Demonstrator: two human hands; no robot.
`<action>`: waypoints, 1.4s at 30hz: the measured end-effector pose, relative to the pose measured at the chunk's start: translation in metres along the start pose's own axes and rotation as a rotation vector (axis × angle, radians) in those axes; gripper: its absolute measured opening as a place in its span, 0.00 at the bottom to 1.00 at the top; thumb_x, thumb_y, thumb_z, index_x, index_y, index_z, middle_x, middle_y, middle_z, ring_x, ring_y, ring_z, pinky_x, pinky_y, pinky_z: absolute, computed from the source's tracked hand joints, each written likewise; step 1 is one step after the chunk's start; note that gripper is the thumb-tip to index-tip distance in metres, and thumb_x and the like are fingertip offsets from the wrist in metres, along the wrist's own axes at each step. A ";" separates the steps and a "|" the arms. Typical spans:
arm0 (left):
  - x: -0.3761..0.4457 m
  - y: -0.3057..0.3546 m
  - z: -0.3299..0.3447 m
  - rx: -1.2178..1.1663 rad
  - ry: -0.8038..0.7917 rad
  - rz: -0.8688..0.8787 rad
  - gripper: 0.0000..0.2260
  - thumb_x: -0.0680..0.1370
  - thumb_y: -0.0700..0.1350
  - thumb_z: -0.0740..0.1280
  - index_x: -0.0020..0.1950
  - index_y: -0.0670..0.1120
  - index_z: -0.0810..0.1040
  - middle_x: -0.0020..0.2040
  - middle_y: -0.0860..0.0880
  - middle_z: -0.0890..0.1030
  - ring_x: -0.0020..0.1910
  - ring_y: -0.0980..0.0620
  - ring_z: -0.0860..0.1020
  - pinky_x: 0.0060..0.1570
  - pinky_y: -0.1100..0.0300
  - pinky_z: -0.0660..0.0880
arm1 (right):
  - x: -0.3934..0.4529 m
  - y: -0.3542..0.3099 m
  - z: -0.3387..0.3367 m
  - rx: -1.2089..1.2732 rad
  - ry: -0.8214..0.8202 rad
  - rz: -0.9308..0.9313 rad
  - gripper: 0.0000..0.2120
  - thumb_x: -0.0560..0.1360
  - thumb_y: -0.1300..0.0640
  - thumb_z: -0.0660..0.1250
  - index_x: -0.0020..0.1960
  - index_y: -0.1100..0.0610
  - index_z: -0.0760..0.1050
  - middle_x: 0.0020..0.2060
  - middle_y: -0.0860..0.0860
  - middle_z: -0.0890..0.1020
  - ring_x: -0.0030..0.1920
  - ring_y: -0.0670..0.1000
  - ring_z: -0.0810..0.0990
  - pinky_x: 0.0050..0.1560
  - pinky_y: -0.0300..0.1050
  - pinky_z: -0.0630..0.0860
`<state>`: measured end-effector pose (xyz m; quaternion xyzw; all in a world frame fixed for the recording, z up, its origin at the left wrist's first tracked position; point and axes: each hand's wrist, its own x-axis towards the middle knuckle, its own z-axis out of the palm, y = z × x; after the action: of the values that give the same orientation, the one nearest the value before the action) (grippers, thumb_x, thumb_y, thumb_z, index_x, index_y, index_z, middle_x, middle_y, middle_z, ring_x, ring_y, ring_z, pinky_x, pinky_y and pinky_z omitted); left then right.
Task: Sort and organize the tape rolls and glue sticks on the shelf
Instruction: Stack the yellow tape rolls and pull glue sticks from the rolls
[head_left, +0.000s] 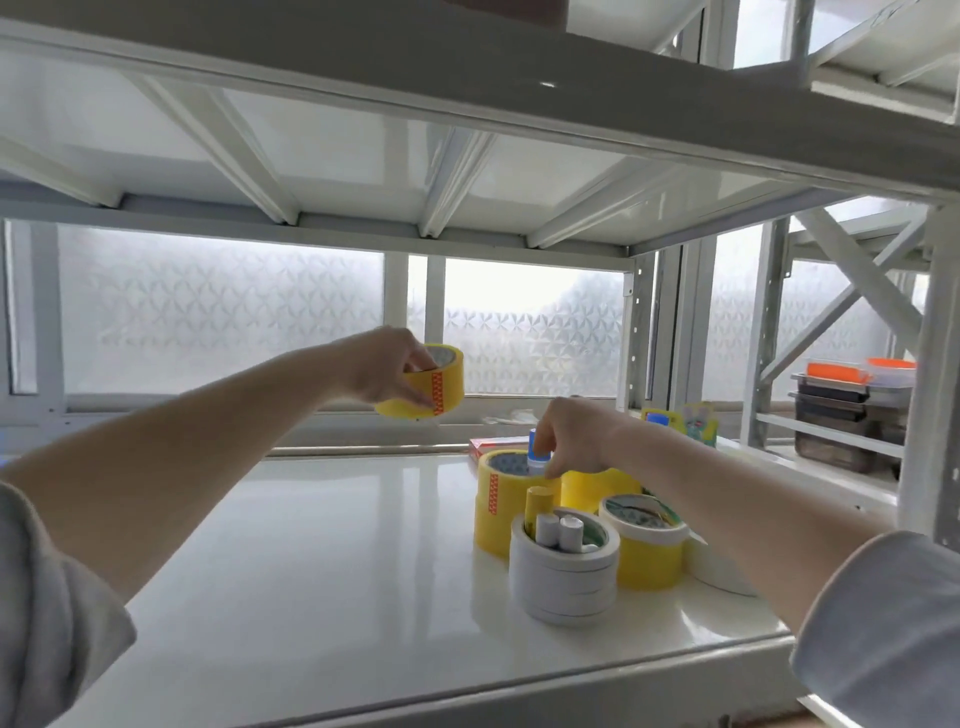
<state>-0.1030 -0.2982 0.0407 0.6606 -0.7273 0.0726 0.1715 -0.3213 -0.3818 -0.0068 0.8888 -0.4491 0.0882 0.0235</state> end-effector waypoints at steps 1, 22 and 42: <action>-0.009 -0.012 0.000 0.017 -0.007 -0.017 0.07 0.72 0.48 0.73 0.46 0.47 0.82 0.39 0.51 0.81 0.41 0.49 0.77 0.44 0.56 0.73 | 0.003 -0.004 0.003 0.028 0.002 -0.011 0.13 0.70 0.57 0.74 0.54 0.57 0.81 0.51 0.53 0.83 0.50 0.53 0.82 0.53 0.45 0.80; -0.102 -0.127 0.050 0.090 -0.202 -0.262 0.10 0.73 0.53 0.71 0.36 0.57 0.70 0.38 0.55 0.73 0.41 0.51 0.73 0.41 0.60 0.69 | 0.036 -0.041 0.002 -0.078 -0.181 0.002 0.22 0.69 0.50 0.75 0.61 0.57 0.78 0.50 0.51 0.79 0.53 0.56 0.79 0.51 0.46 0.77; -0.257 -0.169 -0.055 0.140 -0.160 -0.493 0.08 0.73 0.53 0.70 0.41 0.57 0.71 0.39 0.58 0.72 0.43 0.51 0.73 0.44 0.57 0.71 | 0.022 -0.250 -0.041 -0.055 -0.046 -0.383 0.19 0.69 0.50 0.74 0.56 0.57 0.79 0.49 0.53 0.78 0.51 0.57 0.77 0.45 0.45 0.74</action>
<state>0.0894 -0.0589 -0.0176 0.8317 -0.5488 0.0263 0.0798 -0.1133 -0.2458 0.0466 0.9588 -0.2744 0.0494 0.0540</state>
